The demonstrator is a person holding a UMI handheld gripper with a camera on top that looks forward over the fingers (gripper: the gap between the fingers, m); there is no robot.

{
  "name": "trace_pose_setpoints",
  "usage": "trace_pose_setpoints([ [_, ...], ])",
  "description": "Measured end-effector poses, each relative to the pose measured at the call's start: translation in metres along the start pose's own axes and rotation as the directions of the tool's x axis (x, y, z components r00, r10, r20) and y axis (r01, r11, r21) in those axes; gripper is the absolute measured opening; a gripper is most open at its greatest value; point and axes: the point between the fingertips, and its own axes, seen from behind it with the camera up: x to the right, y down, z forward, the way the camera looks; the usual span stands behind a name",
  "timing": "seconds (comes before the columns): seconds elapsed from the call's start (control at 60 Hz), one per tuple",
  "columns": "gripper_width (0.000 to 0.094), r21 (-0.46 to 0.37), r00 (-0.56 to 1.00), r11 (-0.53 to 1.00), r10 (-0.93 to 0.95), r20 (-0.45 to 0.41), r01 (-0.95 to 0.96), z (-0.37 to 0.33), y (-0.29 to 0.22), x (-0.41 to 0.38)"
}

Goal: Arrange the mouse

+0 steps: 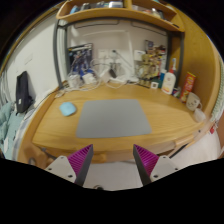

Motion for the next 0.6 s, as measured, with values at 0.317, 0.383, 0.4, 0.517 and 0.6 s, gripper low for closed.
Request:
trace_pose_setpoints([
  [0.317,0.0791,-0.071,0.983,0.986,-0.139,0.116,0.148,-0.001,-0.026,-0.027],
  [0.383,0.0793,-0.072,0.983,0.986,-0.139,0.12,0.148,0.005,-0.041,-0.021],
  [0.4,0.0792,-0.07,0.983,0.987,-0.137,0.12,0.146,0.006,-0.045,-0.019],
  [0.517,0.0792,-0.067,0.984,0.986,-0.143,0.105,0.15,0.014,-0.081,0.003],
  [0.6,0.0789,-0.07,0.985,0.985,-0.149,0.084,0.155,0.023,-0.1,0.024],
])
